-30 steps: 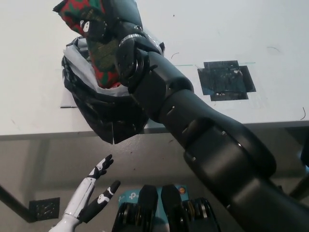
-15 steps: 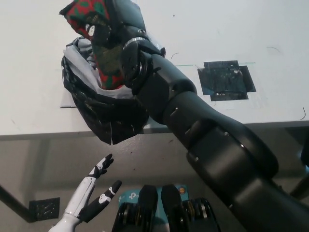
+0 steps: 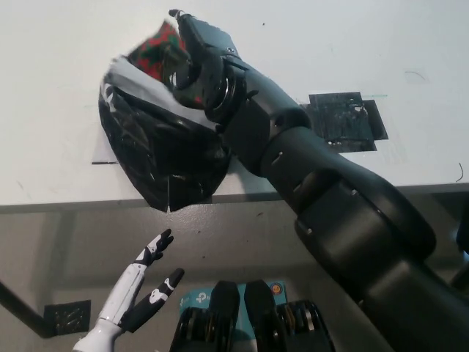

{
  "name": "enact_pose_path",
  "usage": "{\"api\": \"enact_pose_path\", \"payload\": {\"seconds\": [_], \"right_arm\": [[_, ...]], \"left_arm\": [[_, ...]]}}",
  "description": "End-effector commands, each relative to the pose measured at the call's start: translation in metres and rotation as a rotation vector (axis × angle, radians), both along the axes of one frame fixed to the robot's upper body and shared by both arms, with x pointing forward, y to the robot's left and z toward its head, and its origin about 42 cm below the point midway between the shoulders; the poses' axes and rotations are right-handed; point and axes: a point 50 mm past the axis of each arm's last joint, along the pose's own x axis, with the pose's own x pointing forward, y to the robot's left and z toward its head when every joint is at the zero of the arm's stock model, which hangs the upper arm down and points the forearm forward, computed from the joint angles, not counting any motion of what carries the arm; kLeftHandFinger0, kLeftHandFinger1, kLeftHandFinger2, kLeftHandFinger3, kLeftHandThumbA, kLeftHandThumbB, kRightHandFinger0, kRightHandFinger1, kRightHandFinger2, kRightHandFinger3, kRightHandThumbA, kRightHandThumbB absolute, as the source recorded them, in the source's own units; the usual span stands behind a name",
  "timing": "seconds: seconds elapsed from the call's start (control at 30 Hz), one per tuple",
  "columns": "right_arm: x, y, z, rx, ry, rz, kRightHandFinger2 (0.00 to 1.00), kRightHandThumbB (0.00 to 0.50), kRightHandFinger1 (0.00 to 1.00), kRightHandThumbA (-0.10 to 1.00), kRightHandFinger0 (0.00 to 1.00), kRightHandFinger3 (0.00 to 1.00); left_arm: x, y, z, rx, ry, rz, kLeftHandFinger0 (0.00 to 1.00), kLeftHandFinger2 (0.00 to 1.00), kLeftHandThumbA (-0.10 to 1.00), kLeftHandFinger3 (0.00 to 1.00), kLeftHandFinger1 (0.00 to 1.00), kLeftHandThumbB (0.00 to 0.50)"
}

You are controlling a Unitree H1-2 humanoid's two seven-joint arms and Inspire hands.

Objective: The robot uses its right hand to pick up a bag of coffee beans and puts it in the black plastic bag, then the robot grabs the top of the bag and lifts it.

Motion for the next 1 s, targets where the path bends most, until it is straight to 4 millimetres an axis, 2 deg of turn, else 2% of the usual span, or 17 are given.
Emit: {"api": "enact_pose_path", "payload": {"seconds": [0.0,0.33,0.4,0.43,0.5,0.57,0.6,0.63,0.67,0.73,0.83,0.87,0.9,0.97], "right_arm": [[0.004,0.003,0.048,-0.018,-0.07,0.029,1.0,0.321,1.0,0.78,1.0,1.0],[0.013,-0.015,0.057,0.001,-0.102,0.008,1.0,0.324,1.0,0.85,1.0,1.0],[0.015,-0.02,0.062,0.003,-0.111,0.007,1.0,0.333,1.0,0.91,1.0,1.0],[0.018,-0.027,0.067,0.002,-0.121,0.005,1.0,0.331,1.0,1.0,1.0,1.0],[0.021,-0.034,0.072,0.006,-0.132,0.003,1.0,0.341,1.0,1.0,1.0,1.0],[0.025,-0.046,0.086,0.042,-0.138,0.002,1.0,0.297,1.0,1.0,1.0,1.0],[0.026,-0.049,0.089,0.056,-0.139,0.0,1.0,0.293,1.0,1.0,1.0,1.0],[0.028,-0.057,0.104,0.113,-0.156,-0.001,1.0,0.286,1.0,1.0,1.0,1.0],[0.029,-0.062,0.117,0.142,-0.174,0.013,1.0,0.304,1.0,1.0,1.0,1.0],[0.029,-0.071,0.143,0.196,-0.204,0.058,1.0,0.307,1.0,1.0,1.0,1.0],[0.017,-0.078,0.184,0.223,-0.24,0.158,1.0,0.358,1.0,1.0,1.0,1.0],[0.015,-0.079,0.187,0.226,-0.24,0.173,1.0,0.358,1.0,1.0,1.0,1.0],[0.004,-0.081,0.197,0.225,-0.236,0.23,1.0,0.385,1.0,1.0,1.0,1.0],[-0.012,-0.083,0.203,0.216,-0.221,0.319,1.0,0.385,1.0,1.0,1.0,1.0]], "left_arm": [[0.006,-0.001,0.013,-0.006,-0.042,-0.023,1.0,1.0,0.86,1.0,1.0,0.282],[0.011,-0.003,0.014,-0.009,-0.046,-0.031,1.0,1.0,0.84,1.0,1.0,0.272],[0.011,-0.004,0.014,-0.005,-0.045,-0.035,1.0,1.0,0.84,1.0,1.0,0.272],[0.011,-0.004,0.014,-0.003,-0.043,-0.035,1.0,1.0,0.84,1.0,1.0,0.275],[0.011,-0.004,0.014,-0.001,-0.044,-0.036,1.0,1.0,0.85,1.0,1.0,0.275],[0.011,-0.004,0.013,0.005,-0.042,-0.036,1.0,1.0,0.86,1.0,1.0,0.278],[0.01,-0.003,0.013,0.008,-0.041,-0.037,1.0,1.0,0.86,1.0,1.0,0.278],[0.01,-0.003,0.013,0.007,-0.034,-0.04,1.0,1.0,0.87,1.0,1.0,0.283],[0.01,-0.003,0.013,0.004,-0.031,-0.041,1.0,1.0,0.86,1.0,1.0,0.277],[0.009,-0.002,0.013,0.004,-0.031,-0.044,1.0,1.0,0.85,1.0,1.0,0.268],[0.01,-0.001,0.013,0.013,-0.031,-0.041,1.0,1.0,0.86,1.0,1.0,0.272],[0.009,-0.001,0.013,0.014,-0.03,-0.041,1.0,1.0,0.86,1.0,1.0,0.272],[0.01,-0.001,0.013,0.021,-0.028,-0.037,1.0,1.0,0.88,1.0,1.0,0.281],[0.009,-0.001,0.012,0.024,-0.023,-0.035,1.0,1.0,0.89,1.0,1.0,0.28]]}}
